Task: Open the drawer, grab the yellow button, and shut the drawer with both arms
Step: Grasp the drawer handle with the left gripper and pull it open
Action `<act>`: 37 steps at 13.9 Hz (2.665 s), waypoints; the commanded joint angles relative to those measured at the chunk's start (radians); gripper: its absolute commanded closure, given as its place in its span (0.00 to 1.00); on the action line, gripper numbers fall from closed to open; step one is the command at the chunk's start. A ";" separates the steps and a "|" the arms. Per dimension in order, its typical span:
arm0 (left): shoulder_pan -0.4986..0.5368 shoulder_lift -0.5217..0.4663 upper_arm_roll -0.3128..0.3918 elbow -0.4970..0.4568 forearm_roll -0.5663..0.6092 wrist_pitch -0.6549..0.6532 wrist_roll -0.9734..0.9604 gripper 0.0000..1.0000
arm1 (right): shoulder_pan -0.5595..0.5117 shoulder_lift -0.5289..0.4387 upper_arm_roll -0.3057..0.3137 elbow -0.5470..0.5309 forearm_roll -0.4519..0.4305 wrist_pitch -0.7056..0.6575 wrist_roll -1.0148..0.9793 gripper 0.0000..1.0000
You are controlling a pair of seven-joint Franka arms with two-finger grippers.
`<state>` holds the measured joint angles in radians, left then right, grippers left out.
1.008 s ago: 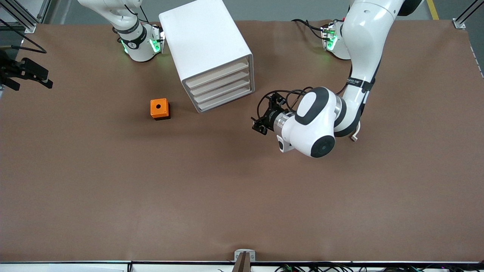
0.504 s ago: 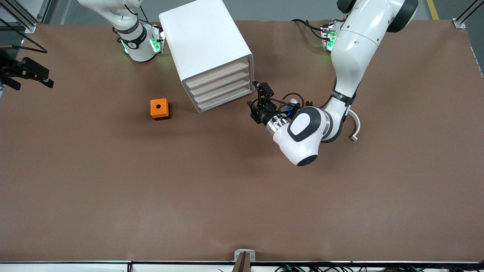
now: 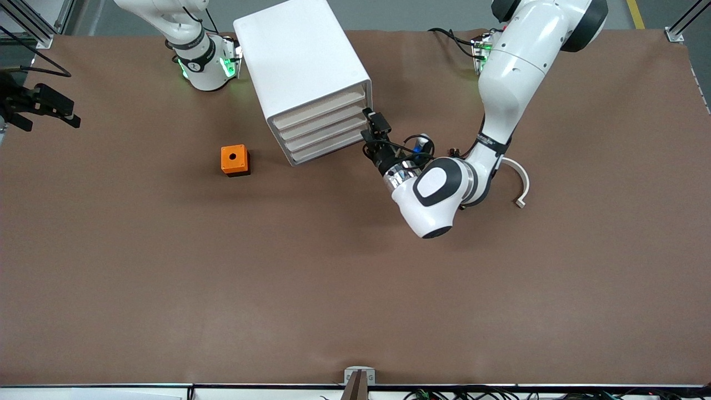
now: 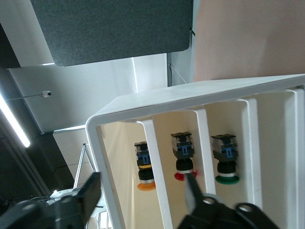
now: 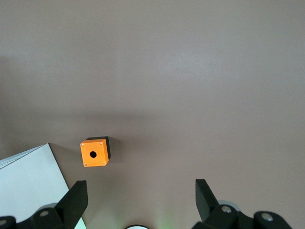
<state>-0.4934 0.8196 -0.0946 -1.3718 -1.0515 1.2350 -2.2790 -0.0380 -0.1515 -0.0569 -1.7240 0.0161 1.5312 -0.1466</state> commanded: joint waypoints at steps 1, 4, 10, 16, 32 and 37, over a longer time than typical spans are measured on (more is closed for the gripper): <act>-0.022 0.004 0.001 -0.001 -0.027 -0.011 -0.019 0.50 | 0.001 -0.022 0.002 -0.009 -0.005 -0.006 -0.008 0.00; -0.043 0.019 0.001 -0.001 -0.027 -0.006 -0.016 0.53 | 0.000 -0.008 0.002 0.015 -0.005 -0.013 -0.007 0.00; -0.100 0.032 0.001 -0.001 -0.027 0.000 -0.017 0.54 | -0.008 0.023 -0.001 0.050 -0.008 -0.023 -0.008 0.00; -0.154 0.033 0.001 -0.023 -0.028 -0.002 -0.019 0.75 | -0.011 0.055 -0.006 0.052 -0.013 -0.022 -0.096 0.00; 0.004 0.058 0.003 -0.016 -0.085 -0.009 -0.020 0.91 | -0.020 0.245 -0.004 0.121 -0.079 -0.006 -0.082 0.00; 0.093 0.058 0.004 -0.009 -0.094 -0.005 -0.020 0.91 | -0.013 0.237 0.000 0.112 -0.004 -0.031 0.074 0.00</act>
<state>-0.4233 0.8677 -0.0905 -1.3964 -1.1181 1.2299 -2.3169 -0.0488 0.0930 -0.0634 -1.6162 -0.0373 1.5289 -0.1627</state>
